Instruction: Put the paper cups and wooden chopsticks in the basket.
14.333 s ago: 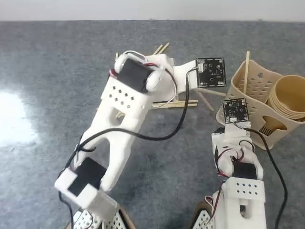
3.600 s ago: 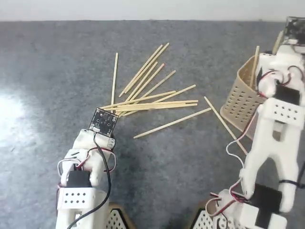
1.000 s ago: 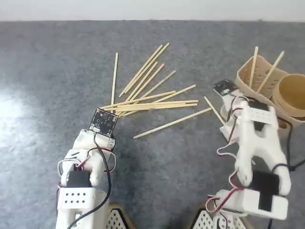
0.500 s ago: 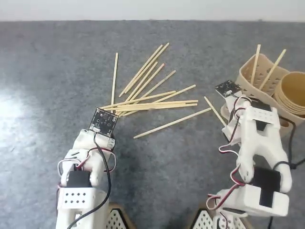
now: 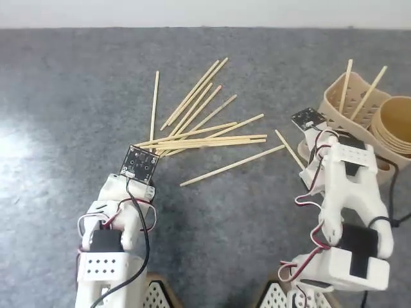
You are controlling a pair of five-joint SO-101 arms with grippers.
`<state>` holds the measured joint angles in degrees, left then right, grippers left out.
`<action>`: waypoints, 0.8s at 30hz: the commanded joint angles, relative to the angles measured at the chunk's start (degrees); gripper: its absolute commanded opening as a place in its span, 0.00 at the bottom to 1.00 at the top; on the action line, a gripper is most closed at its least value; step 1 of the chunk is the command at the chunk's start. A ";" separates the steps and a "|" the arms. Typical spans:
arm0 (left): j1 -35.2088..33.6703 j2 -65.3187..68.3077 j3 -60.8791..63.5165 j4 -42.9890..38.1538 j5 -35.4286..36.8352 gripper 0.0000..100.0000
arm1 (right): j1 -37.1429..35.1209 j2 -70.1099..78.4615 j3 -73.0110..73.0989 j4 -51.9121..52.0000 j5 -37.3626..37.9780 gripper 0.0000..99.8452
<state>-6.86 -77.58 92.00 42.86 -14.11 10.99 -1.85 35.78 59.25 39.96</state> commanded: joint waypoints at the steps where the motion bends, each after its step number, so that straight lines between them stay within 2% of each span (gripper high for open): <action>1: -0.09 -0.35 -0.40 -1.67 0.62 0.10 | 0.84 -0.13 -2.46 -0.48 -0.62 0.11; 14: -0.09 -0.35 -0.40 -1.58 0.62 0.10 | 1.01 -0.22 4.22 -4.62 2.55 0.11; 19: -0.09 -0.35 -0.40 -1.49 0.62 0.10 | 1.10 -0.22 4.22 -4.62 2.37 0.00; 24: -0.09 -0.35 -0.40 -1.49 0.62 0.10 | 0.92 -0.75 4.22 -4.70 2.29 0.01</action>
<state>-6.86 -77.58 92.00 42.86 -14.11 11.08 -1.85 40.18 55.03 41.89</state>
